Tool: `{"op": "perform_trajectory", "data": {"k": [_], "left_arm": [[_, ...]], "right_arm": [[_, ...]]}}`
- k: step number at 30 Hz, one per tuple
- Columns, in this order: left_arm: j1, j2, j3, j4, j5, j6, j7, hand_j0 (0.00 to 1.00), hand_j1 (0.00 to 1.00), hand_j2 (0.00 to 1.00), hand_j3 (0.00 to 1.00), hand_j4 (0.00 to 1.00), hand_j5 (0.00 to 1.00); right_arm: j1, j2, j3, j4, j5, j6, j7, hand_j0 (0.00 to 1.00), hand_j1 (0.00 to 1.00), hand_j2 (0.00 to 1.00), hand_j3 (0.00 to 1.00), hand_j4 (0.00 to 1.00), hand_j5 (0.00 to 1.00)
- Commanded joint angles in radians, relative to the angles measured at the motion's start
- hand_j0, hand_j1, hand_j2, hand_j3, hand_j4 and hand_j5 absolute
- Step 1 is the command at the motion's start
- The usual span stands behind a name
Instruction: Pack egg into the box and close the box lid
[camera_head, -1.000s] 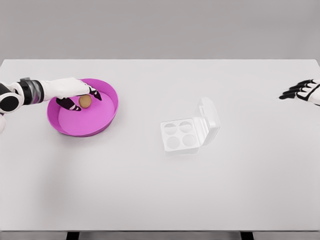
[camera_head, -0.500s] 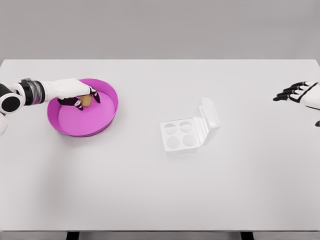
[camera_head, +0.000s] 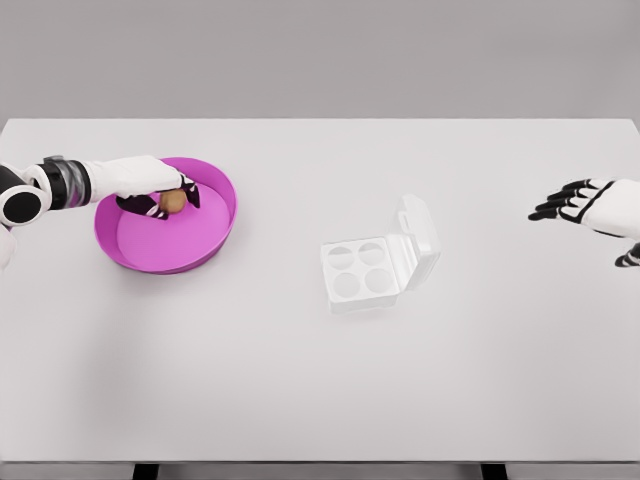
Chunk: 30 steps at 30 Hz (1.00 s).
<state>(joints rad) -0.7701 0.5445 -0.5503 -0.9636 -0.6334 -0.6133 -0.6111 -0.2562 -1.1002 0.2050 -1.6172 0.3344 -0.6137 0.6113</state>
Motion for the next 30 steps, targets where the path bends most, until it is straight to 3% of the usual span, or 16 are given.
{"op": "perform_trajectory", "data": {"k": [1,9,18,30], "left_arm": [[0.000,0.002,0.001,-0.001,0.006,0.002,0.000,0.61,0.61,0.61,0.61,0.61,0.61],[-0.003,0.002,0.007,-0.004,0.014,0.002,0.000,0.52,0.52,0.52,0.52,0.52,0.52],[-0.003,0.006,0.013,-0.050,0.040,0.002,0.000,0.49,0.49,0.49,0.49,0.49,0.49],[0.012,0.043,0.013,-0.216,0.144,0.002,0.000,0.46,0.46,0.46,0.46,0.46,0.46]], "right_arm": [[0.000,-0.001,0.002,-0.006,-0.003,0.003,0.000,1.00,1.00,1.00,1.00,1.00,1.00],[-0.014,0.034,0.034,-0.006,0.055,0.003,0.000,1.00,1.00,1.00,1.00,1.00,1.00],[-0.025,0.072,0.034,0.000,0.074,0.003,0.000,1.00,1.00,1.00,1.00,1.00,1.00],[-0.029,0.115,0.040,-0.024,0.087,0.003,0.000,1.00,1.00,1.00,1.00,1.00,1.00]]}}
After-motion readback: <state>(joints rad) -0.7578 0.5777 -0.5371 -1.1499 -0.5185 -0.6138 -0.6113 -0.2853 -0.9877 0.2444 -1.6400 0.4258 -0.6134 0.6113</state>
